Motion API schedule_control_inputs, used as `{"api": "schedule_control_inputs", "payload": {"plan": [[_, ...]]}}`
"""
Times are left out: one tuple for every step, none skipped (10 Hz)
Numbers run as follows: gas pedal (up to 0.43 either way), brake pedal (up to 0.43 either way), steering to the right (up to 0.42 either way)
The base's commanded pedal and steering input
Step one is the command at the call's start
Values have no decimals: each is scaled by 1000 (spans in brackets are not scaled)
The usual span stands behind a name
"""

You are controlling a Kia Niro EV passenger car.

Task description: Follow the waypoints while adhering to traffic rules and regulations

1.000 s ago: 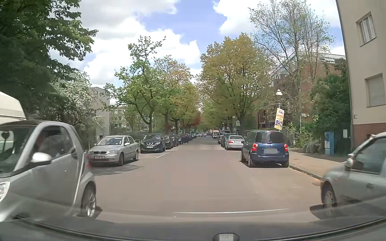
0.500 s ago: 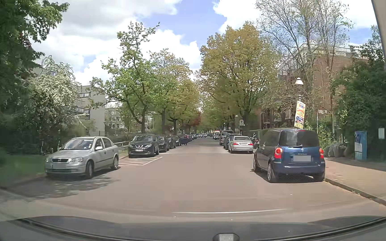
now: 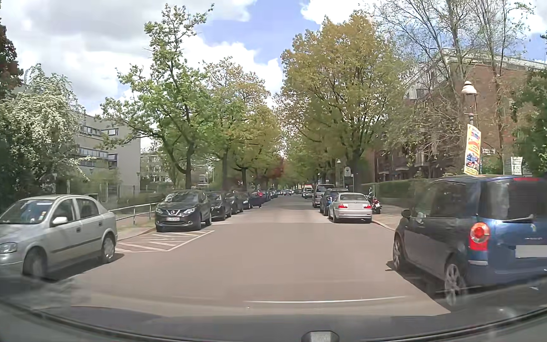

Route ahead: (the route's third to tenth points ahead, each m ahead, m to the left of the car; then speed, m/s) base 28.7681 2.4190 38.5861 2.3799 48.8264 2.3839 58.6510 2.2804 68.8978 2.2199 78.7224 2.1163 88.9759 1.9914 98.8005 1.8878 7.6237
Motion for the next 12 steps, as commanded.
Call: {"api": "schedule_control_inputs", "payload": {"plan": [[98, 18, 0], [98, 18, 0], [98, 18, 0], [98, 18, 0], [98, 18, 0], [98, 18, 1], [98, 18, 3], [98, 18, 6], [98, 18, 7], [98, 18, 6], [98, 18, 6], [98, 18, 6]]}}
